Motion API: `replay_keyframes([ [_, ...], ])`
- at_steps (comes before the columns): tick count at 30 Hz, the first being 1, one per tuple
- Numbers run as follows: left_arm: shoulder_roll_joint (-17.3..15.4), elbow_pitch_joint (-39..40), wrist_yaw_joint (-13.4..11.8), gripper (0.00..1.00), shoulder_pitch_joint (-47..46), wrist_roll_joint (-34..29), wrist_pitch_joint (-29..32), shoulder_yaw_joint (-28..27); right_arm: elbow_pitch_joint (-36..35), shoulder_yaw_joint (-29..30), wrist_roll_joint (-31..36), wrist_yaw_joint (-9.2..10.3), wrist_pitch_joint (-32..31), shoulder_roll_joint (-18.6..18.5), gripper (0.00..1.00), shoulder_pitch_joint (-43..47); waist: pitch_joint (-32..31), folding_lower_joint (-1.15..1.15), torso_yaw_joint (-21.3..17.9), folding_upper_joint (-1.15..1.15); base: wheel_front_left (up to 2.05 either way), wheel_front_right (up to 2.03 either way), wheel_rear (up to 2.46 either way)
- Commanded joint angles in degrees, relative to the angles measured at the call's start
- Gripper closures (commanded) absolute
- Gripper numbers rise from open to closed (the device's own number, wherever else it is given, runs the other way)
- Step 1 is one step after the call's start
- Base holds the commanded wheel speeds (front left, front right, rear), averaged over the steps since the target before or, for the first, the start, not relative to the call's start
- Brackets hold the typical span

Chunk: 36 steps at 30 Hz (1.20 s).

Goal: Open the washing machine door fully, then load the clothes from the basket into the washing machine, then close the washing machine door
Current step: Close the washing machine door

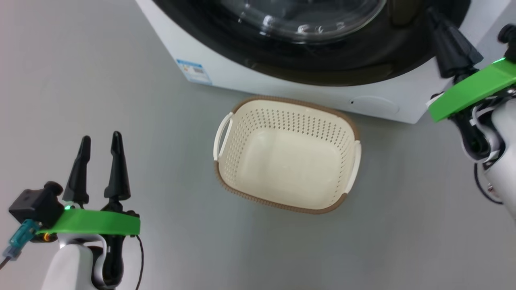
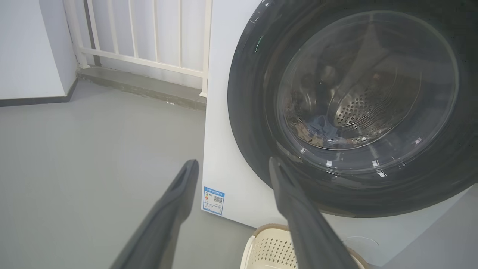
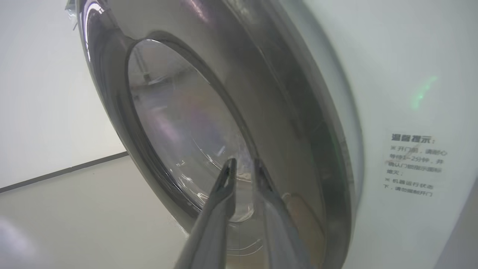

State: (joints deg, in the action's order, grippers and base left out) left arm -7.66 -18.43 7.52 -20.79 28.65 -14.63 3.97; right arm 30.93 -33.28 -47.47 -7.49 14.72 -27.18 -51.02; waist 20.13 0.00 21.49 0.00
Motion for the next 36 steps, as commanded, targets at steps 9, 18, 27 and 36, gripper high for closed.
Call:
replay_keyframes([
  [9,-3.88,0.04,-0.03,0.0,2.02,0.19,-0.37,-1.46,-6.03,2.22,0.98,0.0,0.28,1.88,0.0,8.48,-7.14,0.0,-6.89,0.0,0.0,0.0,0.0],
  [18,-4.33,-0.16,-0.03,0.0,3.63,0.14,-0.37,-1.77,-8.74,4.09,1.98,0.0,0.28,2.89,0.0,14.15,-10.88,0.0,-11.76,0.0,0.0,0.0,0.0],
  [27,-4.16,0.32,-0.03,0.0,5.85,-0.53,-0.37,-2.85,-11.87,6.62,3.56,0.0,0.28,3.51,0.0,20.37,-13.82,0.0,-16.35,0.0,0.0,0.0,0.0],
  [36,-3.7,1.13,-0.08,0.0,8.23,-1.29,-0.37,-3.86,-14.06,9.22,6.02,0.0,0.28,3.92,0.0,25.43,-16.18,0.0,-20.14,0.0,0.0,0.0,0.0],
])
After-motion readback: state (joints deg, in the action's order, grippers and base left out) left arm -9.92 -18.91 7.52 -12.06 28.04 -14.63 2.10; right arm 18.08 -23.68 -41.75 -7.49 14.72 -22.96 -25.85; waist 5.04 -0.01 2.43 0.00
